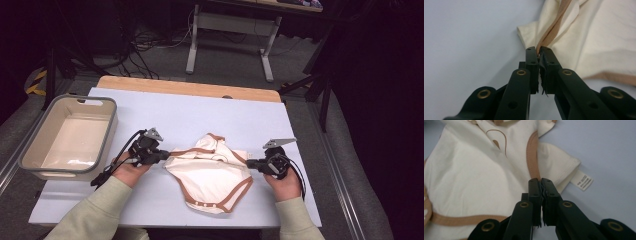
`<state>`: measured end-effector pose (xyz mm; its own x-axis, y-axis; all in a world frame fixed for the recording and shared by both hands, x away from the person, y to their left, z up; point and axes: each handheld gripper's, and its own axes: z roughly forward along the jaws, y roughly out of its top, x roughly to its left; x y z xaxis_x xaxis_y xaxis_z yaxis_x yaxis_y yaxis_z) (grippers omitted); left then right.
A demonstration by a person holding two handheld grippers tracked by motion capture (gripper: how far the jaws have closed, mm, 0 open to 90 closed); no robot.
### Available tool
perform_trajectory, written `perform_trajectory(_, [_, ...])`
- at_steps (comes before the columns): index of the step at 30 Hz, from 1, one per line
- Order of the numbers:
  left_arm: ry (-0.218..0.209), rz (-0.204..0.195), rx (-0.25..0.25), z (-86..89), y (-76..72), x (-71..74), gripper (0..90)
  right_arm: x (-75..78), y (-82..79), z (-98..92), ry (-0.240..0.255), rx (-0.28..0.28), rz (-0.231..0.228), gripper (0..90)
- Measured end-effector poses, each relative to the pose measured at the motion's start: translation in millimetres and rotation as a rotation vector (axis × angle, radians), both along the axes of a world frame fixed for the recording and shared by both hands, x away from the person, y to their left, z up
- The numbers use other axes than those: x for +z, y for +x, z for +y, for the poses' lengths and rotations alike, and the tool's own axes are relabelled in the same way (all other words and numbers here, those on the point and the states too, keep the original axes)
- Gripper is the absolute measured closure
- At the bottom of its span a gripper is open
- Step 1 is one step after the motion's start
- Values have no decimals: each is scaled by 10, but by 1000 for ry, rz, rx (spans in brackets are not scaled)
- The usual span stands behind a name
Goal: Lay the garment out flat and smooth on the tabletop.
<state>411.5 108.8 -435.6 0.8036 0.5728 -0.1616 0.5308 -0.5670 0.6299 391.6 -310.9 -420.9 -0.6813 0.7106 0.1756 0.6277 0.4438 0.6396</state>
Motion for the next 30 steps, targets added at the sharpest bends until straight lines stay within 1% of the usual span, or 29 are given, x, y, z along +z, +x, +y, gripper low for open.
perform_trajectory(1, [0, 18, -9, 4, -36, -12, 854, 3, -37, -5, -9, 1, 16, 866])
perform_trajectory(2, [3, 26, -12, 2, -63, -21, 853, 6, -63, -14, -22, 2, 19, 867])
perform_trajectory(4, [-3, 32, -28, -8, -122, -23, 842, 16, -103, -29, -37, 5, 30, 864])
perform_trajectory(5, [-7, 15, -33, -15, -146, 2, 819, 22, -114, -34, -33, 7, 33, 858])
perform_trajectory(6, [-14, -5, -31, -26, -156, 29, 769, 43, -129, -37, -25, 8, 29, 836])
perform_trajectory(7, [-23, -13, -30, -36, -161, 54, 734, 67, -134, -37, -22, 7, 11, 808])
perform_trajectory(8, [-48, -28, -35, -55, -164, 96, 725, 88, -134, -35, -16, 7, 5, 784])
perform_trajectory(10, [-82, -58, -40, -102, -166, 156, 673, 163, -137, -10, 13, 1, -30, 723])
perform_trajectory(11, [-89, -71, -47, -125, -165, 175, 660, 190, -132, 9, 21, 2, -51, 714])
perform_trajectory(12, [-95, -87, -59, -173, -160, 199, 660, 208, -132, 32, 24, 2, -58, 703])
perform_trajectory(13, [-96, -96, -70, -218, -150, 214, 660, 227, -126, 72, 20, 1, -87, 675])
perform_trajectory(14, [-99, -95, -76, -258, -145, 221, 660, 239, -118, 104, 20, -2, -101, 675])
perform_trajectory(16, [-96, -107, -106, -381, -118, 227, 664, 247, -93, 156, 26, 6, -113, 672])
perform_trajectory(18, [-87, -116, -127, -487, -91, 218, 674, 254, -71, 224, 29, 14, -128, 672])
perform_trajectory(20, [-80, -134, -141, -576, -72, 207, 686, 254, -56, 272, 33, 23, -131, 672])
perform_trajectory(24, [-88, -120, -164, -702, -12, 172, 696, 225, -34, 319, 37, 31, -131, 677])
perform_trajectory(25, [-90, -109, -167, -731, 0, 158, 697, 217, -37, 326, 36, 30, -126, 678])
perform_trajectory(27, [-74, -115, -169, -780, 11, 129, 708, 201, -41, 332, 33, 36, -126, 678])
perform_trajectory(28, [-46, -114, -176, -804, 20, 110, 737, 194, -43, 333, 34, 35, -123, 678])
perform_trajectory(29, [-30, -106, -175, -819, 27, 91, 788, 188, -46, 333, 36, 34, -122, 679])
perform_trajectory(30, [-23, -97, -172, -825, 37, 72, 819, 185, -48, 332, 36, 35, -123, 681])
